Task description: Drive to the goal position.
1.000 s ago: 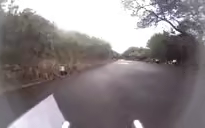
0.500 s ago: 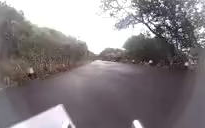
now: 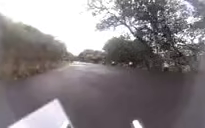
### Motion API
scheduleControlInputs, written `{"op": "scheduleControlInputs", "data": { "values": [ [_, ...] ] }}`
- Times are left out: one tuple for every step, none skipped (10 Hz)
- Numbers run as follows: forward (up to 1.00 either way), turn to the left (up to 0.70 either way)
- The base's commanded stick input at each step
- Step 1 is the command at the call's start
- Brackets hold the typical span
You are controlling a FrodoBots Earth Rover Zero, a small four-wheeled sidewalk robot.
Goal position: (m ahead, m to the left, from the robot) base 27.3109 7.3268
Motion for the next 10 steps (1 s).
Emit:
{"op": "scheduleControlInputs", "data": {
  "values": [
    [1.0,0.0],
    [1.0,0.0],
    [1.0,0.0],
    [1.0,0.0],
    [1.0,0.0],
    [1.0,0.0],
    [1.0,0.0],
    [1.0,0.0],
    [1.0,0.0],
    [1.0,0.0]
  ]
}}
